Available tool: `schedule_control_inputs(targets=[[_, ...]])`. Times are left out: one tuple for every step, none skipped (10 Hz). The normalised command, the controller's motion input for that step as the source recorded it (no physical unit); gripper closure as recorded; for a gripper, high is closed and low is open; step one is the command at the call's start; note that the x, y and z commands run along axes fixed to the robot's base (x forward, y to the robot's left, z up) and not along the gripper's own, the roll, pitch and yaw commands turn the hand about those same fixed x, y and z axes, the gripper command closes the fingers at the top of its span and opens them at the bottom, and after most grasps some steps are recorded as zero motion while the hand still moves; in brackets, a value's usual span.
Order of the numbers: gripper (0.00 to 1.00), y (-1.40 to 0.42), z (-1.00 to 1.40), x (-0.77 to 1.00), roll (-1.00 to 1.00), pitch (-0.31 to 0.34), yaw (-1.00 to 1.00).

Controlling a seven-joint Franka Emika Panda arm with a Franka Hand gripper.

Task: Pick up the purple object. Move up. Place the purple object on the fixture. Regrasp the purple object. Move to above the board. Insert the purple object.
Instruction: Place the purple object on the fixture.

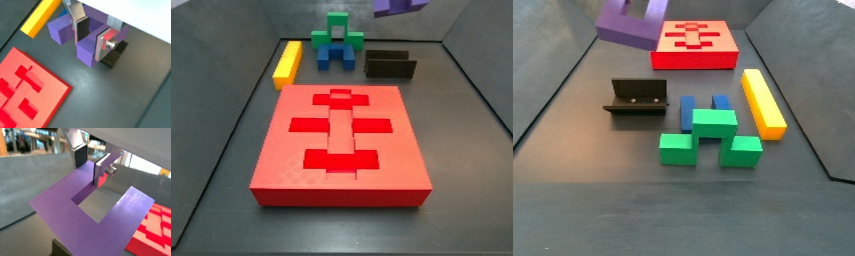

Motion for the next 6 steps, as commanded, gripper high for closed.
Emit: schedule_control_inputs(targets=[[1.00, 0.39, 0.04, 0.54, -0.71, 0.000, 0.12], [1.00, 0.37, 0.00, 0.44, -0.49, 0.000, 0.27], [1.00, 0.23, -0.04, 0.22, -0.14, 0.054, 0.50], [1.00, 0.12, -0.03, 0.07, 0.03, 0.060, 0.35], [1.00, 0.10, -0.09, 0.12, 0.00, 0.089, 0.32], [1.00, 0.07, -0.21, 0.19, -0.10, 0.157, 0.14]])
